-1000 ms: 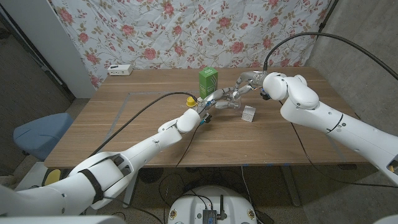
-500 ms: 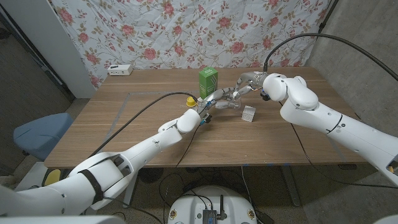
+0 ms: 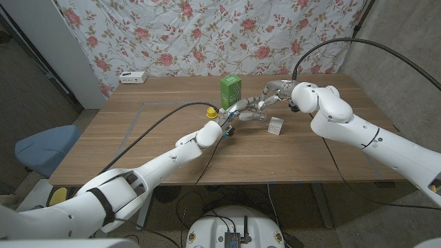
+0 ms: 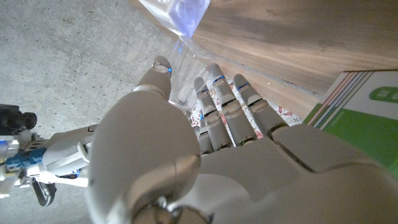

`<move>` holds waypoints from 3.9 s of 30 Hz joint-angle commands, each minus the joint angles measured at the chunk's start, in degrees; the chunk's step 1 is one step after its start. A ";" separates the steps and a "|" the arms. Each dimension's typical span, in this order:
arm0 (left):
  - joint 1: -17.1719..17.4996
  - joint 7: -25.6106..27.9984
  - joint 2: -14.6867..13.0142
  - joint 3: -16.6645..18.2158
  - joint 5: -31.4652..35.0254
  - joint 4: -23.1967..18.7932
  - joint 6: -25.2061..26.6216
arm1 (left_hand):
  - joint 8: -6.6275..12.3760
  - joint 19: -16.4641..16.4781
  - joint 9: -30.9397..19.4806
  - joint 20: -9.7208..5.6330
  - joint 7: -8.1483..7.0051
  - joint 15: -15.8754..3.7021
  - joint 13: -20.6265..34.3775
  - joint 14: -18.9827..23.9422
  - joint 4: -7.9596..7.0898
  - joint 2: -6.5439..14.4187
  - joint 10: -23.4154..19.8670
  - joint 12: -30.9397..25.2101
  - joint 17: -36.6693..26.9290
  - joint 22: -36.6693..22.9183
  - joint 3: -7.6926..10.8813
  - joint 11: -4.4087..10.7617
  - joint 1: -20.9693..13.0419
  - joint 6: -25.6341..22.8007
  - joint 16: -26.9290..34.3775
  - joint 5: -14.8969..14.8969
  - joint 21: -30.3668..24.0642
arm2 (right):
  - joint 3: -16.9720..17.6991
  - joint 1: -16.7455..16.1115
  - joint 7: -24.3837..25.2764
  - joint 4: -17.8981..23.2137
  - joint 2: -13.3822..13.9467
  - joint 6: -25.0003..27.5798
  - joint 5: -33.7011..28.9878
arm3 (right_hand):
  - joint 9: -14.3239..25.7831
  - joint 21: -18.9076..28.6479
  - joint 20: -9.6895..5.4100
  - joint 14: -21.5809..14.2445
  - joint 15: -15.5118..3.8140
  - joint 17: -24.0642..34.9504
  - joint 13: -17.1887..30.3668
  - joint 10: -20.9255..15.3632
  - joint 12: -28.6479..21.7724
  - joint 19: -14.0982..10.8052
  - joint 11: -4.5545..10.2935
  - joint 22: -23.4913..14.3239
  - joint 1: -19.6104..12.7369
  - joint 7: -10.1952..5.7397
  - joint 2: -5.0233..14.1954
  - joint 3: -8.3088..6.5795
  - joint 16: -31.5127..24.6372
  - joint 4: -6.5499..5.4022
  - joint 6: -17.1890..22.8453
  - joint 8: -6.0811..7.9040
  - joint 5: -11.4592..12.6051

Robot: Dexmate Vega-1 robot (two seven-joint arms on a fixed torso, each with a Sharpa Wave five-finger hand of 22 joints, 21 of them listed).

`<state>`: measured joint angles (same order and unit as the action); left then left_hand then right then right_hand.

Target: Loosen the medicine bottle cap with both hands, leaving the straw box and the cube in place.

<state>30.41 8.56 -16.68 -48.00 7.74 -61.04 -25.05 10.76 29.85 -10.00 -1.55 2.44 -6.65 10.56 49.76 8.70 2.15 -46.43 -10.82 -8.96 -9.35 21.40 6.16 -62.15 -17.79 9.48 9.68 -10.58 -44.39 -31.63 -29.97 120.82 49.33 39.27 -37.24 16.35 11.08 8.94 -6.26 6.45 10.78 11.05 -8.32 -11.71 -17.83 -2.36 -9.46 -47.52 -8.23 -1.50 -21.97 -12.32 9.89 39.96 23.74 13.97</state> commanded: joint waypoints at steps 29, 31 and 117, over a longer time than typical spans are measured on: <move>-1.17 0.21 1.08 -0.43 0.02 2.70 -1.71 | -0.07 -0.05 -0.17 -0.68 -0.52 -4.56 0.13 0.92 -0.21 0.42 -2.76 -0.28 -0.12 -0.16 1.10 1.96 0.36 0.21 0.32 0.43 0.03 | 1.52 -0.30 2.61 -0.71 0.31 -2.27 4.76 | -0.15 0.05 -1.54 -0.84 -1.93 0.52 0.24 -1.32 0.15 -1.67 2.53 -0.23 -9.16 -2.17 3.41 -4.36 -0.18 0.70 1.54 1.40 -1.17; -1.27 0.16 1.16 -0.46 -0.02 2.91 -1.80 | -0.11 -0.17 -0.17 -0.69 -0.51 -4.56 0.13 0.94 -0.21 0.41 -2.80 -0.29 -0.12 -0.16 1.14 1.95 0.39 0.32 0.32 0.43 0.06 | 1.55 -0.28 2.81 -0.80 0.31 -2.37 5.02 | -0.18 -0.01 -1.63 -0.84 -2.04 0.53 0.24 -1.34 0.18 -1.58 2.85 -0.22 -9.75 -2.50 3.65 -4.60 -0.16 0.71 1.79 1.52 -1.21; -2.85 0.47 2.22 -1.21 0.09 6.06 -3.14 | -0.02 -0.57 -0.18 -1.20 -1.07 -4.73 0.17 1.48 -0.10 0.18 -3.15 -0.28 -0.14 -0.15 2.90 1.91 1.18 0.12 0.31 0.42 -0.03 | -2.08 4.50 -0.37 0.10 1.23 4.98 9.00 | -1.89 -0.40 0.23 2.61 1.20 0.91 0.36 3.52 0.72 0.72 -1.41 -0.31 0.62 3.50 -2.85 1.11 0.80 -5.18 -9.14 -4.21 -3.73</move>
<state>27.59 9.01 -14.43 -49.10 7.81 -54.84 -28.34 10.76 29.14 -10.00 -2.26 1.63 -6.75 10.55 50.68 8.64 1.99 -46.95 -10.62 -8.96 -9.36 23.87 5.63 -61.05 -17.58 9.46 9.66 -10.58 -45.67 -27.73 -29.94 120.66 50.48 41.68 -27.99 14.38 10.57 9.14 -3.77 7.09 11.61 11.35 -4.59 -10.59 -17.20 -3.41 -9.46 -47.23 -5.10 -4.25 -20.86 -11.43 4.98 30.69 19.70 10.37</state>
